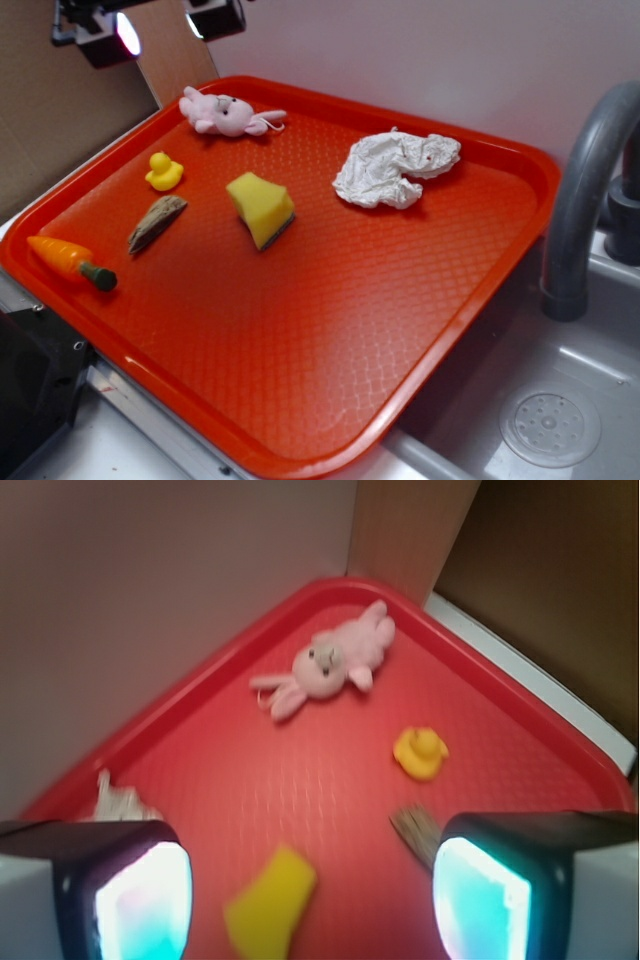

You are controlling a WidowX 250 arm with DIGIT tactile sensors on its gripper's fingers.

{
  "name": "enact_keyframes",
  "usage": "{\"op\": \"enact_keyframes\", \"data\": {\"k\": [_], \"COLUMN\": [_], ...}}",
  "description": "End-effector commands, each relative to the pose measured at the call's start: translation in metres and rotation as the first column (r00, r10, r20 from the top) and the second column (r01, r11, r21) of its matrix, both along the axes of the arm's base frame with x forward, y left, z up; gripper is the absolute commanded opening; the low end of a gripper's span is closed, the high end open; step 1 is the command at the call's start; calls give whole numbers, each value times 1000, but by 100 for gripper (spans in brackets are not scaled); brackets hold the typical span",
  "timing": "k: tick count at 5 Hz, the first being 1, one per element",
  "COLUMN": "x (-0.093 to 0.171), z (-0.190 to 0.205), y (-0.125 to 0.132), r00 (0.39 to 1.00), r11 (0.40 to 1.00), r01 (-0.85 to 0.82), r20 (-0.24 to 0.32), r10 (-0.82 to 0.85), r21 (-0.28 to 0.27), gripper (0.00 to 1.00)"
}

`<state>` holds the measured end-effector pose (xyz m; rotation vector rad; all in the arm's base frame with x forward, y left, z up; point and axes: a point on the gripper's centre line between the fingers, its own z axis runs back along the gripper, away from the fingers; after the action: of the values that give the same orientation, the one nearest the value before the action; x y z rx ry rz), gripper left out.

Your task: Grab the pink bunny.

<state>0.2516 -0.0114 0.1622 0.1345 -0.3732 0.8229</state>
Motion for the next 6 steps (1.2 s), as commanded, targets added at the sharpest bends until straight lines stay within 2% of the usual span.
{"op": "enact_keyframes", "data": {"k": [1, 2, 3, 4, 5, 6], "x": [36, 43, 46, 47, 51, 61], "z": [-16, -33, -56, -71, -80, -95], "y": [46, 61, 86, 102, 108, 109], "r00": [995, 995, 994, 993, 993, 993], "r11": [999, 998, 993, 990, 991, 996], "r01": [-48, -69, -109, -121, -113, -81], "r20": [88, 74, 36, 19, 52, 92], "r10": [49, 69, 108, 120, 109, 76], "r21": [-5, -7, 41, 67, 69, 45], "gripper": [100, 100, 100, 100, 100, 100]}}
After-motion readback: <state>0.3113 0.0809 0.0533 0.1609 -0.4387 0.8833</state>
